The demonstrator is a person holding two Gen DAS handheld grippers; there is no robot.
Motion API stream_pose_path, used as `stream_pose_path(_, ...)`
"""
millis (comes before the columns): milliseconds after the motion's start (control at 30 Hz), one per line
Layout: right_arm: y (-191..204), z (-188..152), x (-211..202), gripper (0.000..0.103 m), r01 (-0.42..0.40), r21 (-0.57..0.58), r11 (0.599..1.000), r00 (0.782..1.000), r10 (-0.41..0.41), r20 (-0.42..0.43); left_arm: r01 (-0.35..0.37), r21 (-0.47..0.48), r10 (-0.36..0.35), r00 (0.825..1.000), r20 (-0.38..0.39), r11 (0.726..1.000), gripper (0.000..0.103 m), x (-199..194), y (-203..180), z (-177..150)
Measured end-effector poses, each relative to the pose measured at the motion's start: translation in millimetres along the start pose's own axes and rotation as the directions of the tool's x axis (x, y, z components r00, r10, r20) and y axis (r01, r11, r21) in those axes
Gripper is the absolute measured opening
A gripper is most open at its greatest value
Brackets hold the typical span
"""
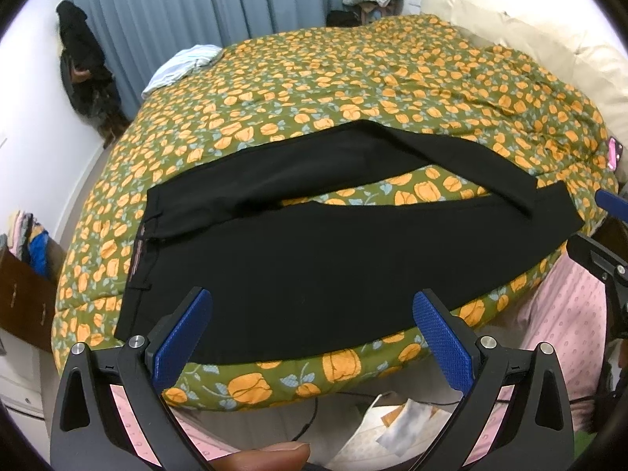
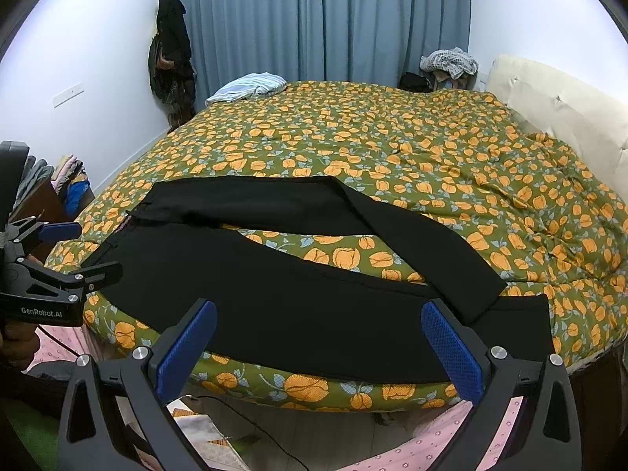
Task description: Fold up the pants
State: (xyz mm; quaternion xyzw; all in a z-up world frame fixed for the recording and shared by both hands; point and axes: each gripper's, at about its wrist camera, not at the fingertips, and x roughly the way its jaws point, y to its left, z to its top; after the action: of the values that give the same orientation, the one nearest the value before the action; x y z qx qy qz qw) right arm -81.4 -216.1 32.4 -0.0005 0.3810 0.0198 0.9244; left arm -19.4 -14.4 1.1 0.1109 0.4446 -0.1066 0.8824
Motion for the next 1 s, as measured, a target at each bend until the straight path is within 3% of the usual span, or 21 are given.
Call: stream_pose_path(1000, 2, -5, 5, 0.103, -0.001, -0.001, 1.0, 1.0, 0.001, -0.014, 0.015, 0.035, -0.013, 0.999, -0.046, 0.999, 0.102, 9, -10, -3)
